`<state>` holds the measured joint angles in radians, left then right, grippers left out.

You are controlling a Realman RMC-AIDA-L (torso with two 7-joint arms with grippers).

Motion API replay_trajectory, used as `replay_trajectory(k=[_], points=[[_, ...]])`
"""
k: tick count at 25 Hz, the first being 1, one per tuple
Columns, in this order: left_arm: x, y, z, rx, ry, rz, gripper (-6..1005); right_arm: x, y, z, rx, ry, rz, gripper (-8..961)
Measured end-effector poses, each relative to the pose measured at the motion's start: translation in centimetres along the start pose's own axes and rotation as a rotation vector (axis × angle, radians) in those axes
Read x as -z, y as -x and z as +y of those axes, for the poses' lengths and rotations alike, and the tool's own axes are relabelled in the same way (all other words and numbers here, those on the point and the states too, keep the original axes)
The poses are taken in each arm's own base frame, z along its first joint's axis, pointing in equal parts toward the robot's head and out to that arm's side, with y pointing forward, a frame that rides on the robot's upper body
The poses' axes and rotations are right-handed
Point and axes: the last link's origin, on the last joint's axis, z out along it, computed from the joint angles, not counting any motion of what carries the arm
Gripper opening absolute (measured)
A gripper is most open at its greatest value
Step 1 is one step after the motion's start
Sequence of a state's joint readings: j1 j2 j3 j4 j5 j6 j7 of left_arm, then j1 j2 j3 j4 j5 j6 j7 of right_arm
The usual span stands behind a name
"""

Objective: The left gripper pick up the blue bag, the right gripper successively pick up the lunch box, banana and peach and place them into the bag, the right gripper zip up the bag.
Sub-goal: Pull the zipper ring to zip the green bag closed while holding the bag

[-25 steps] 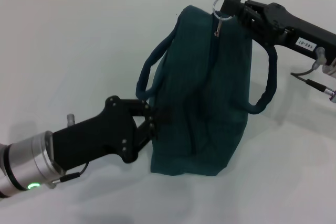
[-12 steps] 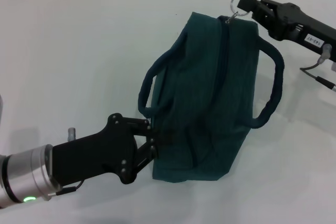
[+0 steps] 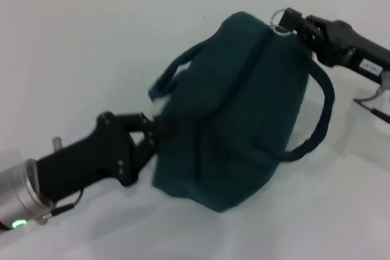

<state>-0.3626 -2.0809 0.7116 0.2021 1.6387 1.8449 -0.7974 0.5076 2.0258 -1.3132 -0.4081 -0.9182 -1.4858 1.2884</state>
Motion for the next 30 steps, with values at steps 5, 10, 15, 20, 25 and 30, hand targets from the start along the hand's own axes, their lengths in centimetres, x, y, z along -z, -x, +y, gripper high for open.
replay_trajectory(k=[5,10,15,20,25,30], points=[[0.1,-1.3,-1.2,-0.038,-0.036,0.036,51,1.1,-0.9,1.2,-0.093,0.040,-0.065,84],[0.2,-2.1,-2.1,-0.025,-0.001,-0.005,53,1.6,-1.3,0.6,-0.133,-0.027,-0.105,85],[0.5,-2.8,-2.8,0.013,-0.005,-0.020,65,1.7,-1.3,0.4,-0.136,-0.040,-0.113,87],[1.3,-4.2,-4.0,0.079,-0.016,-0.050,76,1.7,-1.3,0.4,-0.136,-0.039,-0.112,88],[1.9,-6.0,-5.3,0.112,-0.029,-0.085,173,1.5,-1.5,0.3,-0.136,-0.041,-0.094,90],[0.3,-8.7,-7.0,0.120,0.001,-0.175,269,1.6,-1.7,0.4,-0.130,-0.042,-0.083,91]])
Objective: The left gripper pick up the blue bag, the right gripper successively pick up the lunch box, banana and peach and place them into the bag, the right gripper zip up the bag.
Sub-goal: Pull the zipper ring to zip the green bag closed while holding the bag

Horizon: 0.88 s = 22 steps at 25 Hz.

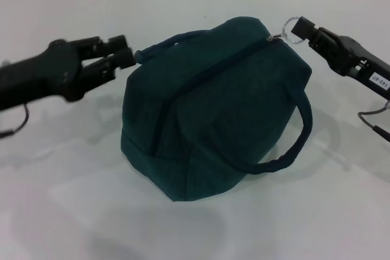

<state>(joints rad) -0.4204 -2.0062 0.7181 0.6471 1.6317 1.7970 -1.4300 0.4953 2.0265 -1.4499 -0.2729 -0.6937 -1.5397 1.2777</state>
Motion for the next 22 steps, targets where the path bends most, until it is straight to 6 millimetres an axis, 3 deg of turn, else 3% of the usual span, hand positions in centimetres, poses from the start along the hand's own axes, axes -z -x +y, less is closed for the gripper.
replay_trajectory(k=[9,14,19,22], points=[[-7.7,-4.4,-1.8,0.074,0.082,-0.306,343,0.4,-0.4,0.1,-0.003,-0.005,0.005,94],[-10.9,-5.3,-1.9,0.129,0.100,-0.489,561,0.4,-0.4,0.2,-0.003,-0.001,0.003,95],[-13.4,-5.6,-1.5,0.143,0.099,-0.630,629,0.4,-0.4,0.2,-0.003,0.000,0.003,97],[-14.2,-5.8,-1.5,0.126,0.075,-0.658,621,0.4,-0.3,0.2,-0.003,0.000,0.001,98]])
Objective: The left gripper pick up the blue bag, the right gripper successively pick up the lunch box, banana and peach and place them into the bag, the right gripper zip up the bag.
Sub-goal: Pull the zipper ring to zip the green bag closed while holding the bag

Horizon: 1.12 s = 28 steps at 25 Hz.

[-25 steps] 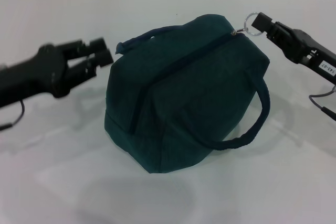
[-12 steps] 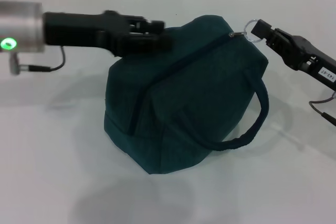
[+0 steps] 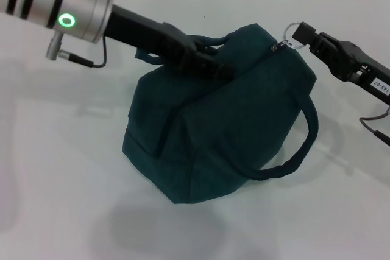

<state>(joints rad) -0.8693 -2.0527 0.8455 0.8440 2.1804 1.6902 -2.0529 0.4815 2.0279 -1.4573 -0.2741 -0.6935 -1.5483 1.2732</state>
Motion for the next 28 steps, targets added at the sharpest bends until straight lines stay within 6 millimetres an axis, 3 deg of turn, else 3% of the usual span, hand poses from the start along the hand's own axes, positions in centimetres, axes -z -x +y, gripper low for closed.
replay_trajectory(k=[8,19,28], points=[[-0.1,-0.1,0.2,-0.028,-0.018,0.002,598,0.1,0.3,-0.3,0.013,-0.016,-0.011,100],[0.3,0.4,0.3,-0.027,-0.031,0.016,206,0.2,0.5,-1.0,0.018,-0.064,-0.019,103],[1.0,0.4,1.1,-0.035,0.027,0.027,108,0.4,0.4,-2.3,0.017,-0.152,-0.001,106]])
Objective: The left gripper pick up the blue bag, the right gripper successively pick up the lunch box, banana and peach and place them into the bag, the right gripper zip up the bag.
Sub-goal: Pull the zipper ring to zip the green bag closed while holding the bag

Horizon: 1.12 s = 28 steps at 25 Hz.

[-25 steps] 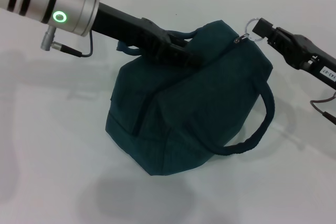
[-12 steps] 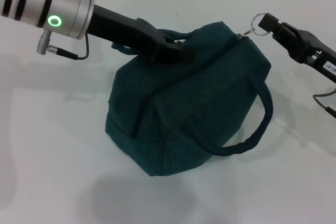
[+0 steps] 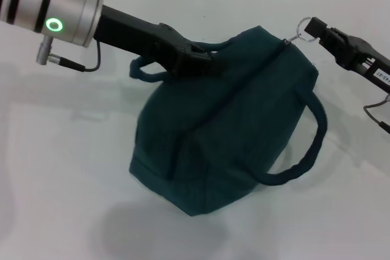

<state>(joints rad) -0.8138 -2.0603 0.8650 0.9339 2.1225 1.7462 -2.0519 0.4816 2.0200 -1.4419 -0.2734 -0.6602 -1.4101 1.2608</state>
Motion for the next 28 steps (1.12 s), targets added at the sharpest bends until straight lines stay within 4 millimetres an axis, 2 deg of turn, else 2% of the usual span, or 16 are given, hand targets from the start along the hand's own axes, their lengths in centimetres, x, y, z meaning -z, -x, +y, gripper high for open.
replay_trajectory(k=[8,16,23,28], points=[[0.5,0.0,0.2,-0.002,0.017,0.009,65,-0.4,-0.5,-1.0,0.005,-0.065,0.045,108],[0.6,-0.2,0.3,-0.003,0.024,0.030,44,-0.6,-0.8,-0.9,0.019,-0.061,0.069,111],[1.7,-1.0,0.5,-0.022,0.053,0.111,53,-0.5,-1.5,-1.7,0.034,-0.119,0.106,113],[1.9,-0.7,0.5,-0.014,0.051,0.122,69,-0.6,-1.7,-1.6,0.039,-0.114,0.117,114]])
